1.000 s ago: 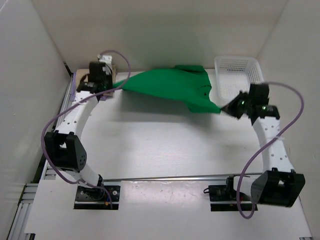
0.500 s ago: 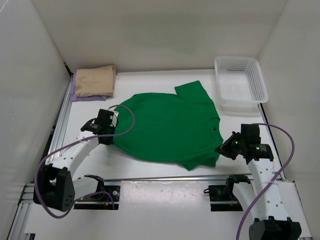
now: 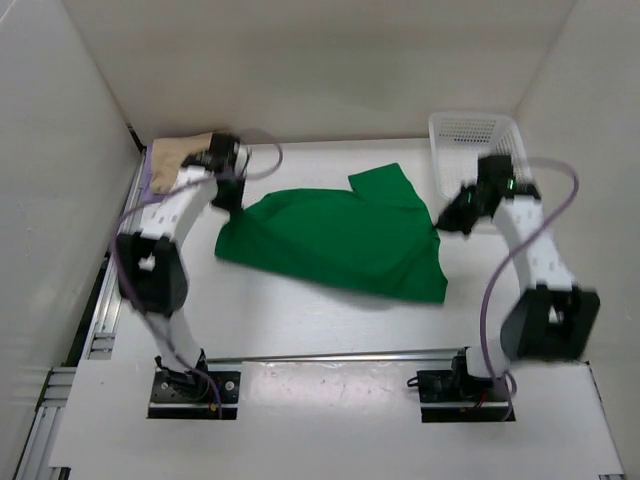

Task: Fold and stack the t-shirts
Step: Flatten out the tshirt

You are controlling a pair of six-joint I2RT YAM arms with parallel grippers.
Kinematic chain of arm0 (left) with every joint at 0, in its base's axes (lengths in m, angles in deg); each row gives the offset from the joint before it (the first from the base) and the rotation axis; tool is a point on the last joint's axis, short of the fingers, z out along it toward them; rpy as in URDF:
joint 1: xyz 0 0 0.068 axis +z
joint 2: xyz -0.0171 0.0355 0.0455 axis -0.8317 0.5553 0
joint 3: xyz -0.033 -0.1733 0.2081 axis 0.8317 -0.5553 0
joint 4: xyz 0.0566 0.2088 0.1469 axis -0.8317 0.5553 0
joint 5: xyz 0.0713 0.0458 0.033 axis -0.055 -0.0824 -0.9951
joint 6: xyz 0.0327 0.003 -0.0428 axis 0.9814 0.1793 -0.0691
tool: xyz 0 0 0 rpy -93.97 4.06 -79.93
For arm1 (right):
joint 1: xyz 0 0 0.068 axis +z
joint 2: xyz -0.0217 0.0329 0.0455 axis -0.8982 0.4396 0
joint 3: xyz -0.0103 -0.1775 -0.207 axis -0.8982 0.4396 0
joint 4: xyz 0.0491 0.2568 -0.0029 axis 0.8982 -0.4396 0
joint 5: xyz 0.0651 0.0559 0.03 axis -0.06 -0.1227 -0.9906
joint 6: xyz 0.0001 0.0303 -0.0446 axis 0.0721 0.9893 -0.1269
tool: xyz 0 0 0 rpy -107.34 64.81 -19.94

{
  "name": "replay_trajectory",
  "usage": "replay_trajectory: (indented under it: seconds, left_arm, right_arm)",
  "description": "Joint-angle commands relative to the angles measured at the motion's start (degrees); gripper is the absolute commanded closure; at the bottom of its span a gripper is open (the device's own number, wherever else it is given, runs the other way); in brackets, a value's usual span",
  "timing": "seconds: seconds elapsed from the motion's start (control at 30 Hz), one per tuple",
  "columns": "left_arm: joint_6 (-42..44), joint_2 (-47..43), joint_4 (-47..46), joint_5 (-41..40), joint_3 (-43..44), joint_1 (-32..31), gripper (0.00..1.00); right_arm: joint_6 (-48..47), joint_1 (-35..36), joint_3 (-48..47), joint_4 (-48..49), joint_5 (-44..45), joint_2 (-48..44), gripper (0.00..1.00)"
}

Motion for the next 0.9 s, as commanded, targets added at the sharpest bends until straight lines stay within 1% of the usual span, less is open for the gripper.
replay_trajectory:
  seconds: [0.0,0.03,0.07,0.1,0.13,0.17,0.2,0.23,0.27,0.3,0.33,0.47,0.5,0.53,0.57,0.6,0.63,0.67,0.7,0.73,0.77,0.8,0.83,0.87]
  left_arm:
    - [-0.03,18.68,2.69,-4.78,55.37,3.22,0.9]
    - [-0.03,27.27,1.93,-6.38,74.13,3.22,0.9]
    - [-0.03,28.49,-1.99,-8.57,75.97,2.0,0.9]
    - [-0.03,27.45,-7.51,-13.9,73.29,1.12,0.9]
    - [-0.03,25.01,-13.66,-15.43,67.87,0.33,0.9]
    - [-0.03,18.63,-23.55,-14.92,57.46,-0.2,0.9]
    - [-0.03,16.13,-25.22,-13.09,54.83,-0.21,0.9]
    - [-0.03,14.37,-25.84,-11.07,53.68,-0.21,0.9]
    - [-0.03,12.78,-25.85,-11.05,53.66,-0.21,0.9]
    - [-0.03,12.07,-25.85,-11.05,53.66,-0.21,0.9]
    - [-0.03,11.19,-25.85,-10.53,53.66,-0.21,0.9]
    - [-0.03,6.54,-25.85,-9.2,47.53,-0.21,0.9]
    - [-0.03,5.66,-25.85,-9.2,43.77,-0.21,0.9]
    - [-0.03,4.6,-25.85,-9.2,41.47,-0.21,0.9]
    - [-0.03,2.24,-25.85,-8.68,39.01,-0.21,0.9]
    - [-0.03,1.0,-25.85,-8.68,33.94,-0.21,0.9]
    - [-0.03,-0.4,-25.85,-8.68,31.1,-0.21,0.9]
    - [-0.03,-3.46,-25.85,-8.07,28.12,-0.21,0.9]
    - [-0.03,-5.23,-25.85,-8.06,24.87,-0.73,0.9]
    - [-0.03,-7.08,-25.85,-7.28,17.61,-0.74,0.9]
    - [-0.03,-8.84,-25.85,-7.27,13.8,-0.74,0.9]
    - [-0.03,-12.42,-25.85,-7.27,9.93,-1.26,0.9]
    - [-0.03,-14.2,-25.85,-7.27,2.67,-1.26,0.9]
    - [-0.03,-15.96,-25.85,-7.27,-0.88,-1.26,0.9]
  right_arm:
    - [-4.36,0.1,-33.52,0.84,-4.02,17.4,1.0]
    - [-4.37,0.1,-55.2,-1.21,-4.64,21.84,1.0]
    - [-4.37,0.1,-65.43,-2.62,-6.04,25.98,1.0]
    - [-0.98,-1.38,-73.97,-3.24,-6.84,32.28,1.0]
    - [1.41,-2.27,-79.97,-1.16,-7.98,33.57,1.0]
    - [3.95,-3.23,-80.64,1.82,-9.73,33.58,1.0]
    - [7.9,-4.55,-76.47,11.25,-11.4,29.84,1.0]
    - [8.98,-4.56,-70.6,16.65,-12.46,26.84,1.0]
    - [9.69,-4.56,-64.97,21.05,-12.47,23.94,1.0]
    - [9.69,-4.56,-57.43,25.53,-11.34,19.65,1.0]
    - [9.17,-4.56,-55.79,25.58,-10.81,18.39,1.0]
    - [5.75,-4.56,-52.8,22.6,-12.02,15.48,1.0]
    - [4.87,-4.56,-51.39,21.81,-12.03,14.6,1.0]
    - [3.03,-3.95,-47.29,21.28,-12.55,13.46,1.0]
    - [2.14,-3.94,-44.38,21.27,-12.56,10.41,1.0]
    - [1.26,-3.34,-41.39,21.27,-12.56,8.64,1.0]
    - [0.65,-3.33,-38.14,21.27,-11.6,6.7,1.0]
    - [-0.67,-3.33,-31.15,21.27,-10.37,2.42,1.0]
    - [-1.37,-3.33,-27.77,21.27,-9.66,0.2,1.0]
    - [-2.16,-3.33,-24.26,21.27,-9.66,-4.52,1.0]
    - [-3.65,-3.33,-20.74,21.27,-9.05,-6.92,1.0]
    - [-3.67,-3.33,-14.01,21.27,-9.04,-9.38,1.0]
    - [-4.19,-2.81,-10.72,20.66,-9.04,-11.75,1.0]
    - [-4.19,-2.8,-7.56,19.79,-9.04,-16.56,1.0]
